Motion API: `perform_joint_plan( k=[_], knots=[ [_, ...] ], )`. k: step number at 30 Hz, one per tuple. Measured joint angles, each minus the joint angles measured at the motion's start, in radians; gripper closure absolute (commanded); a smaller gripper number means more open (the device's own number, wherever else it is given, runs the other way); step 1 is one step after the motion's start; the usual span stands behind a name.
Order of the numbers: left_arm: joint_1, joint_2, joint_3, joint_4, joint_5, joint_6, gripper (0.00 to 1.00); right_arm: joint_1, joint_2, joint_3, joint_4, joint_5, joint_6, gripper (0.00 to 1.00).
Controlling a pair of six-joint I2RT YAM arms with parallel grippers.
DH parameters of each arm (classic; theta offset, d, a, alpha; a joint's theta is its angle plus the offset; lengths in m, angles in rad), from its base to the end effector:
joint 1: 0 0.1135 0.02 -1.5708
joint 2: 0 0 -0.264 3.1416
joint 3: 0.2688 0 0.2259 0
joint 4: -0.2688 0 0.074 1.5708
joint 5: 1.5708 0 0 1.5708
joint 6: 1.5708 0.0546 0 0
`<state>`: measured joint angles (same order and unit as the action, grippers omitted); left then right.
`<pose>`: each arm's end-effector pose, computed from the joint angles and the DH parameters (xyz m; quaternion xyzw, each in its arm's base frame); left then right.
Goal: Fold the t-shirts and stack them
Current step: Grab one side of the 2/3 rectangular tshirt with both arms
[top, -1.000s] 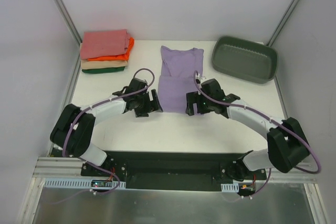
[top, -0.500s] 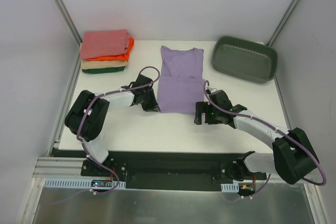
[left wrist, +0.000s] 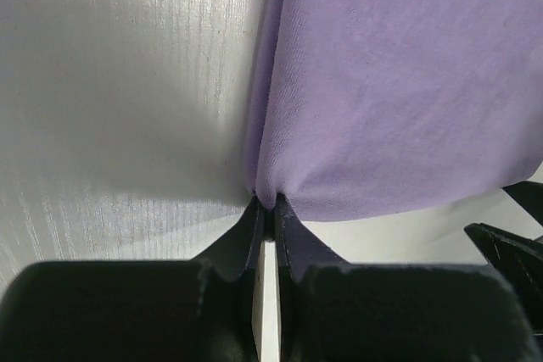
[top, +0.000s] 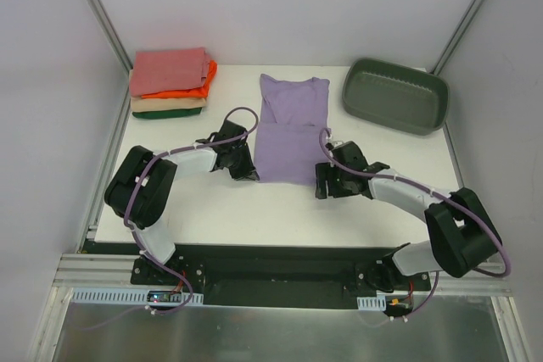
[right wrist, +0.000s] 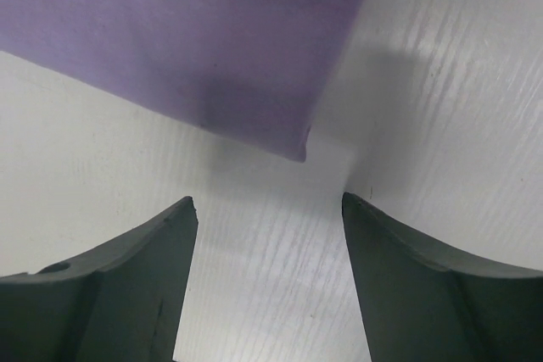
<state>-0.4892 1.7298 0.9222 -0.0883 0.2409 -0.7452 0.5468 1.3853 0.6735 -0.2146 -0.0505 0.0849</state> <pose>0.2896 -0.1690 0.1591 -0.0801 0.9342 -0.2827 0.2024 0.2143 0.1337 0.1734 -0.2248 0.9212 0.1211 0.2935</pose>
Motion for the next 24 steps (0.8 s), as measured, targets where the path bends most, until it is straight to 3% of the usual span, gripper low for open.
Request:
perform_joint_plan(
  k=[4,10,21,24],
  knots=[
    [0.000,0.000,-0.001,0.001,0.000,0.000,1.00,0.000,0.053,0.043,0.002,0.003,-0.035,0.45],
    [0.000,0.000,-0.001,0.001,0.000,0.000,1.00,0.000,0.122,0.100,0.003,0.002,-0.083,0.54],
    [0.000,-0.002,-0.001,0.001,-0.008,0.002,1.00,0.000,0.154,0.127,0.001,0.013,-0.150,0.60],
    [0.000,-0.002,-0.001,0.000,-0.010,0.002,1.00,0.000,0.166,0.138,0.001,0.015,-0.161,0.76]
  ],
)
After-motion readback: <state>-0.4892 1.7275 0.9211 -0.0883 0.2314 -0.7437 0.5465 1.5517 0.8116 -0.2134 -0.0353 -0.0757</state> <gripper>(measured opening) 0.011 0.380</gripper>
